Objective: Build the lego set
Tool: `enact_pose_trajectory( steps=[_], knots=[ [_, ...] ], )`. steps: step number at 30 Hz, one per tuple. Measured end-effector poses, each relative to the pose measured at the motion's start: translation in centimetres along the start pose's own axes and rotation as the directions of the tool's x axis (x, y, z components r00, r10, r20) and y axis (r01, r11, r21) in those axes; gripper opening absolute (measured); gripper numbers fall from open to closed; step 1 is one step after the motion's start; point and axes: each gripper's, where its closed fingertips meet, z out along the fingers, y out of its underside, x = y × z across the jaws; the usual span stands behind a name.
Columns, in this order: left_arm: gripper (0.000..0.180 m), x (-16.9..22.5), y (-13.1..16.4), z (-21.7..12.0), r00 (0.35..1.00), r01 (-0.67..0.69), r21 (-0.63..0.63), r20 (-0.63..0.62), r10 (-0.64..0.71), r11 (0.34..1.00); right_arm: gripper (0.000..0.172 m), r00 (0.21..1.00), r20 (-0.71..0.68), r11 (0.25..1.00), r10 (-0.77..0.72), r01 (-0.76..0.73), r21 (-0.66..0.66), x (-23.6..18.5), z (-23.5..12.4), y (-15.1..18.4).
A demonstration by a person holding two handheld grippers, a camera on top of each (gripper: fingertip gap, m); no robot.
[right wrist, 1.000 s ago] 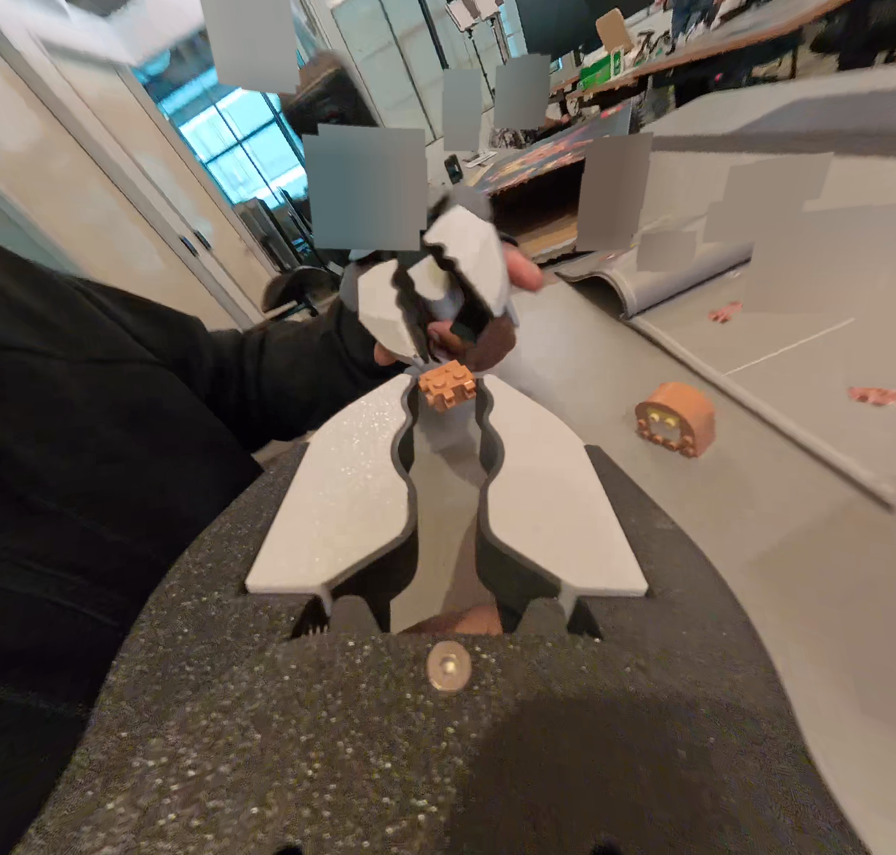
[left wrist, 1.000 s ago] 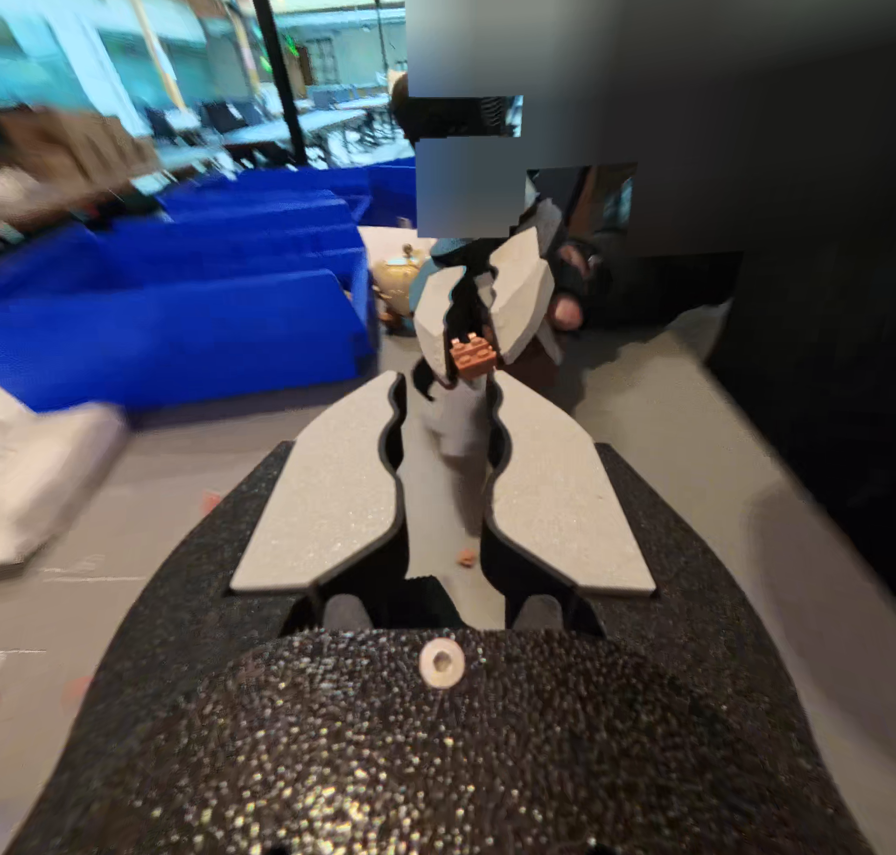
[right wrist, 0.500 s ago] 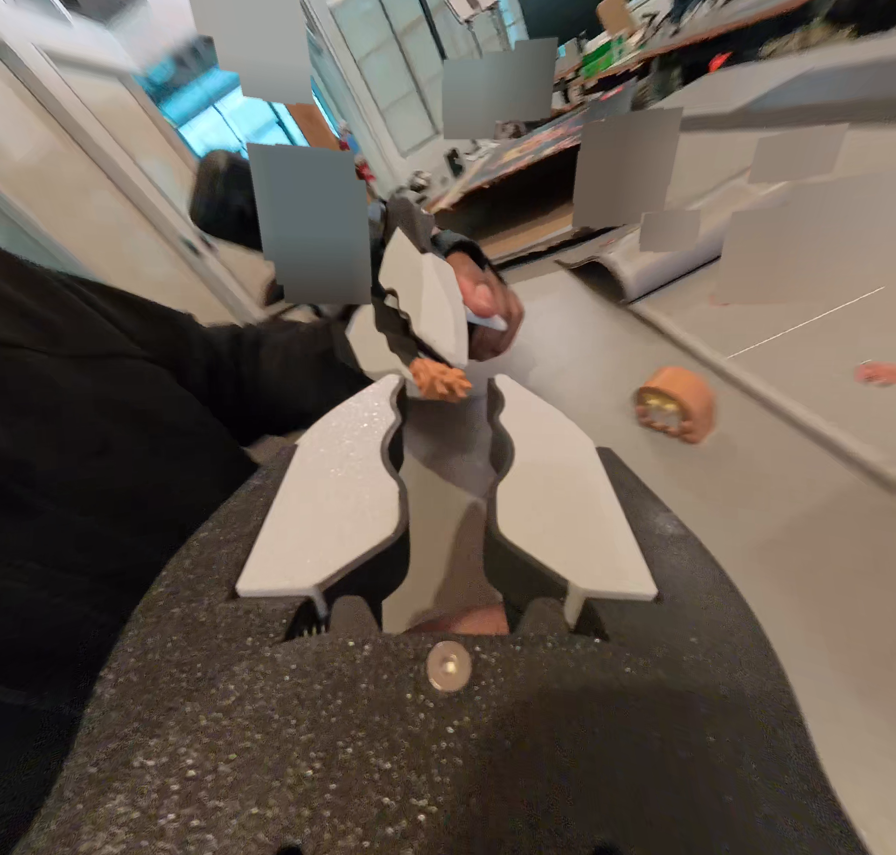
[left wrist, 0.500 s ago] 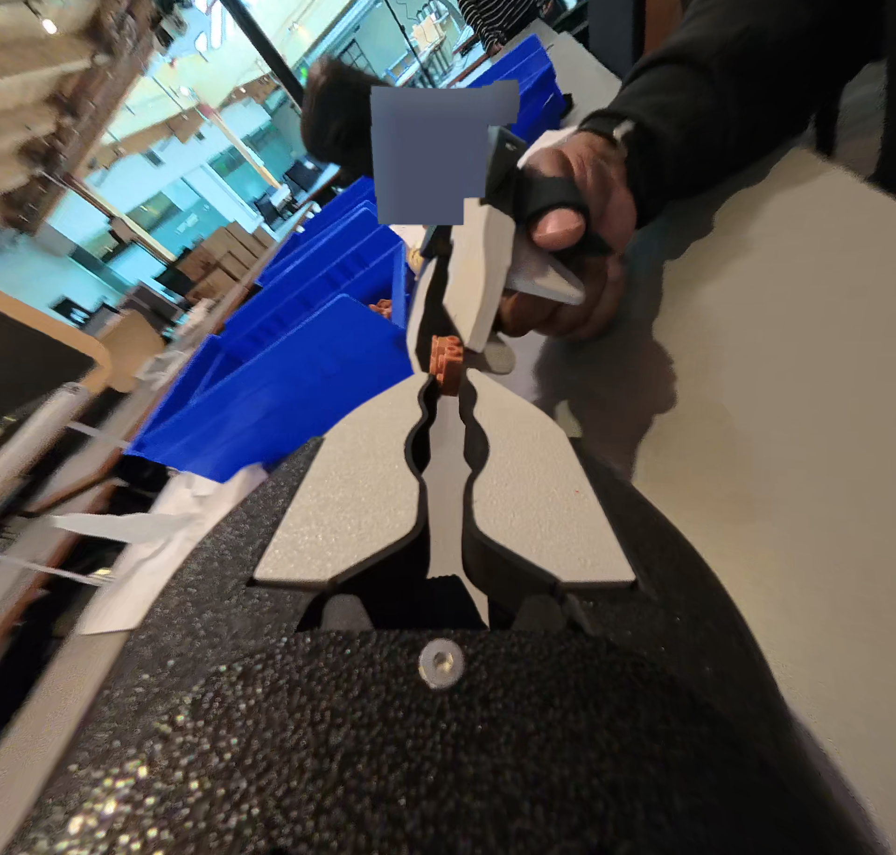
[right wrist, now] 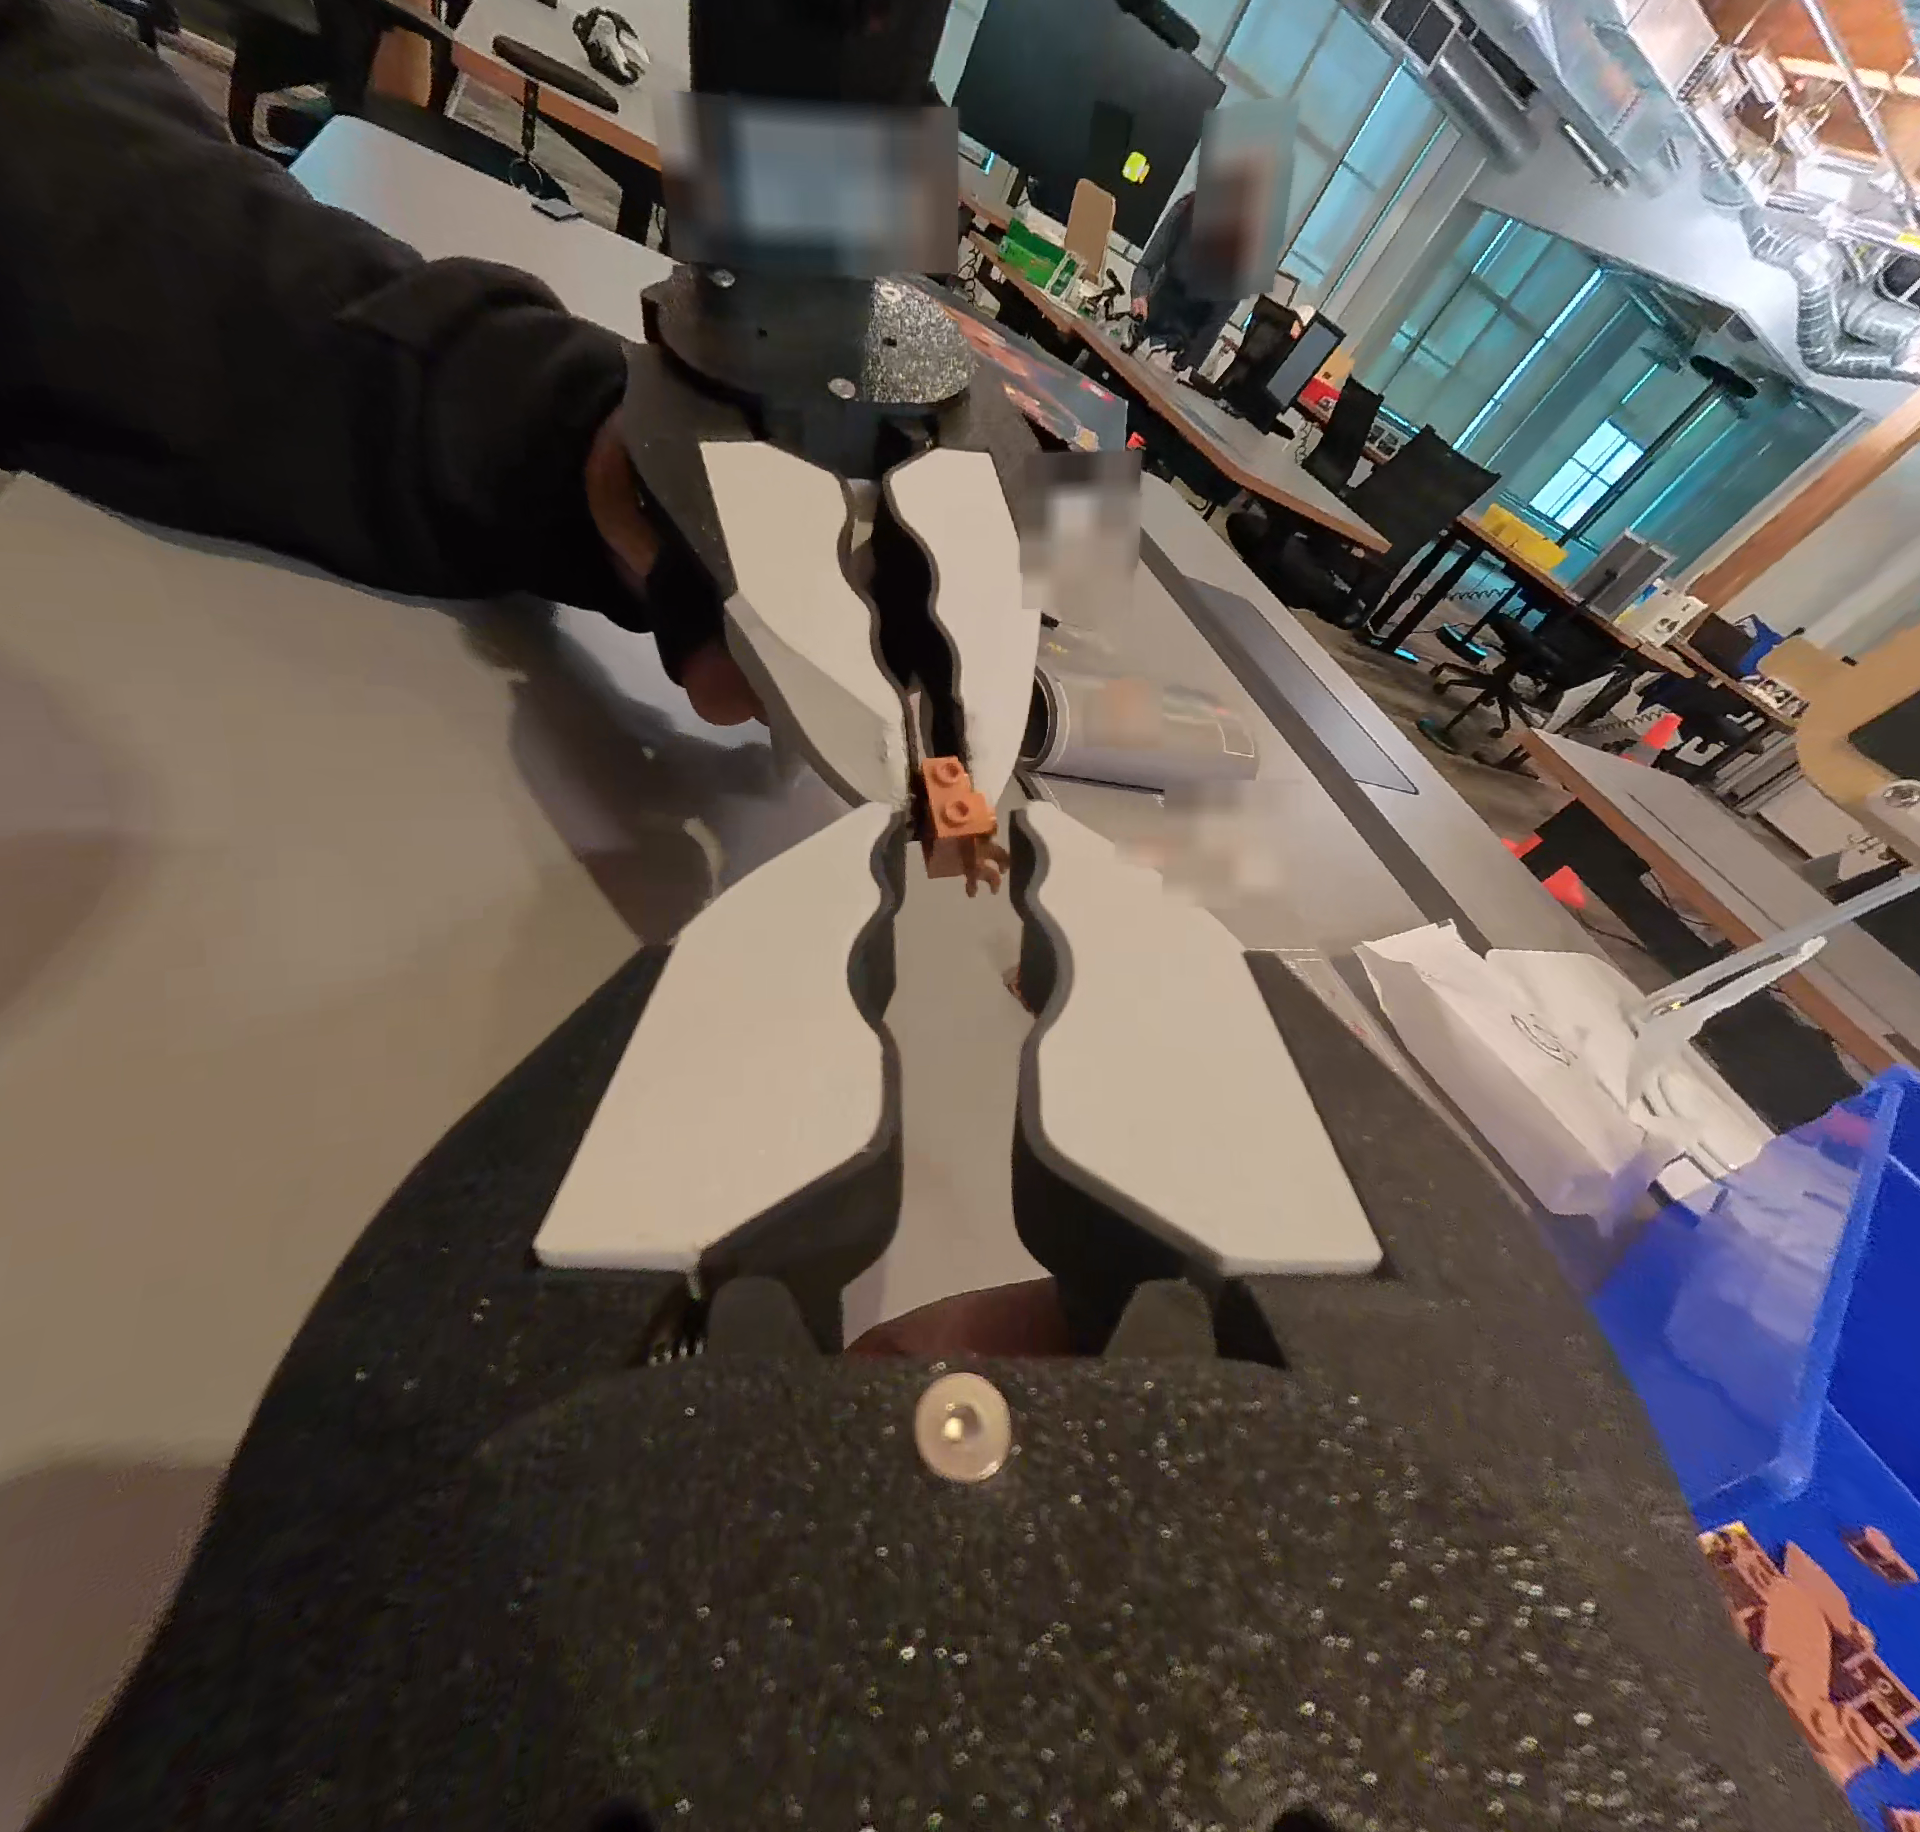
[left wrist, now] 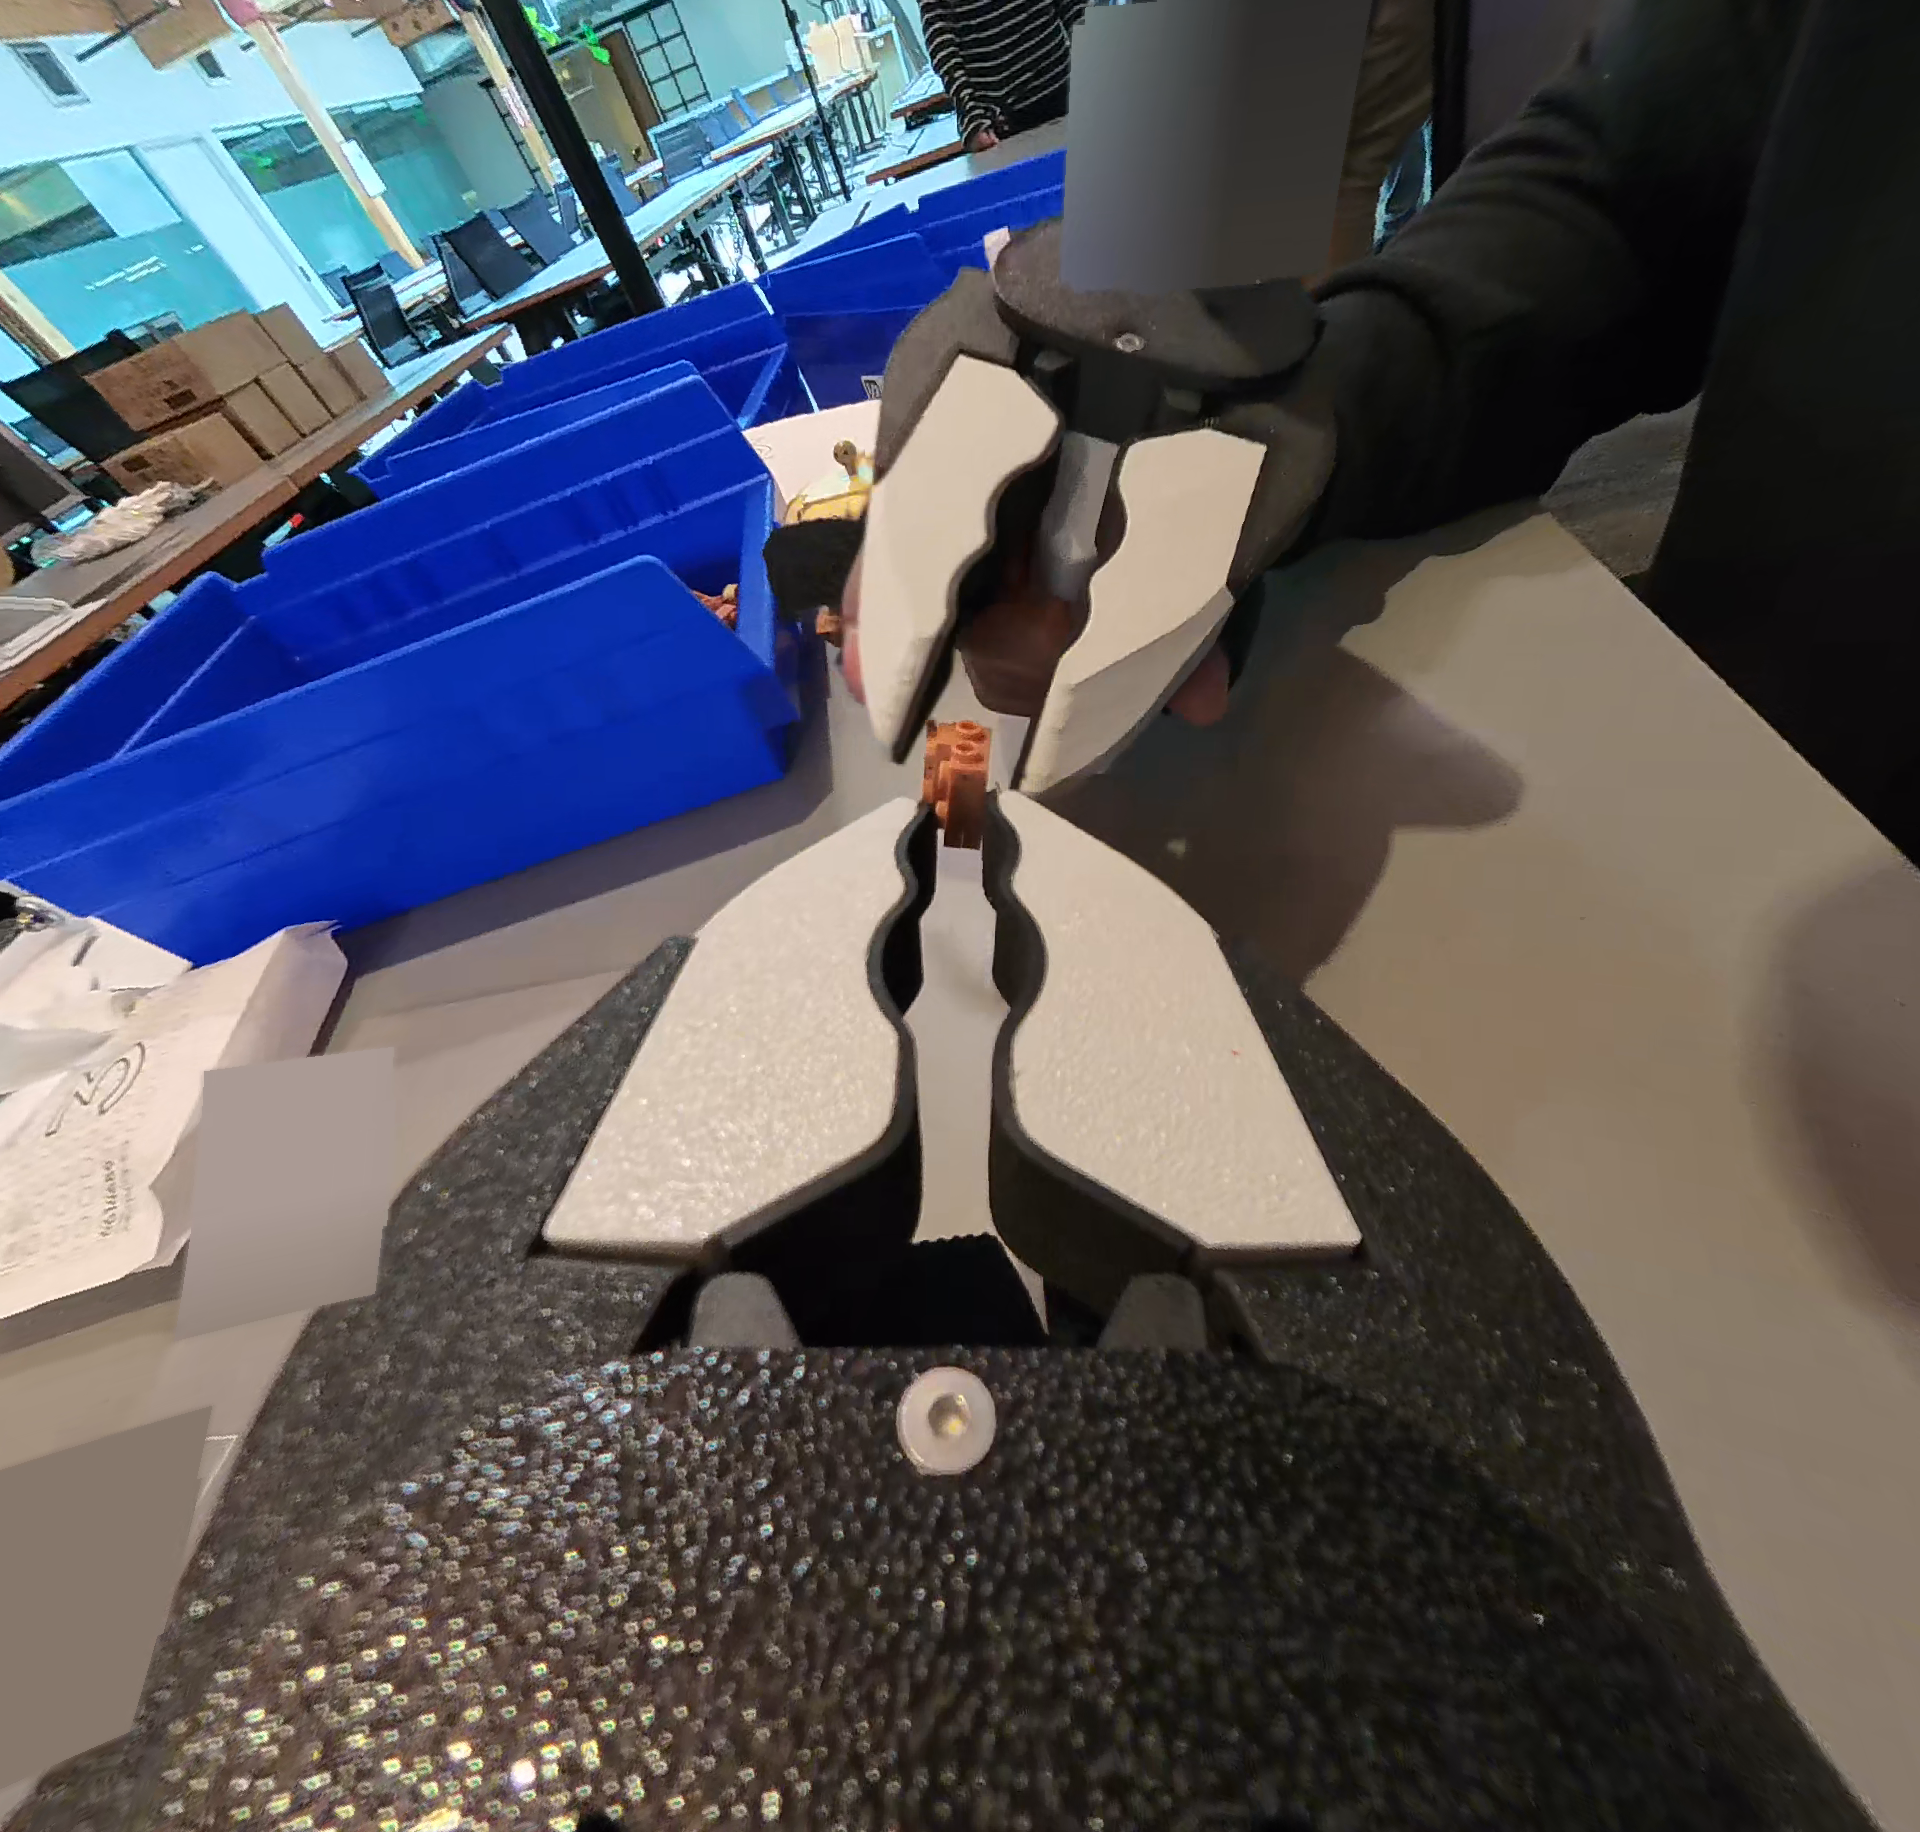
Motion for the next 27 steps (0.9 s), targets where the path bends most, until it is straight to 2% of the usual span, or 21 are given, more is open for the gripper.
enact_pose_trajectory(
  steps=[2,14,15,17,19,27],
  knots=[
    [0.008,0.1,0.0,0.0,1.000,-0.009,-0.006,-0.006,0.009,1.000,0.014,1.000,-0.001,1.000,-0.015,0.015,-0.006,0.0,-0.1,0.1],
    [0.008,1.1,0.4,0.2,0.998,-0.037,-0.029,-0.058,0.036,0.999,0.011,0.996,0.087,1.000,-0.027,0.028,-0.009,-1.1,-0.4,0.3],
    [0.008,1.0,0.3,0.2,0.998,-0.031,-0.021,-0.051,0.030,0.999,0.013,0.997,0.073,1.000,-0.017,0.018,-0.005,-0.8,-0.4,0.3],
    [0.008,0.6,0.2,0.1,0.999,-0.024,-0.012,-0.036,0.024,1.000,0.029,0.999,0.051,1.000,-0.002,0.003,-0.023,-0.4,-0.3,0.6],
    [0.008,0.4,0.2,-0.1,0.999,-0.037,-0.016,-0.025,0.037,0.999,0.035,0.999,0.045,0.998,-0.003,0.006,-0.061,-0.3,-0.2,1.5],
    [0.008,0.9,0.8,-0.1,0.995,-0.096,-0.061,-0.042,0.093,0.994,0.023,0.989,0.008,0.988,-0.146,0.146,-0.052,-1.0,0.0,1.4]
  ],
)
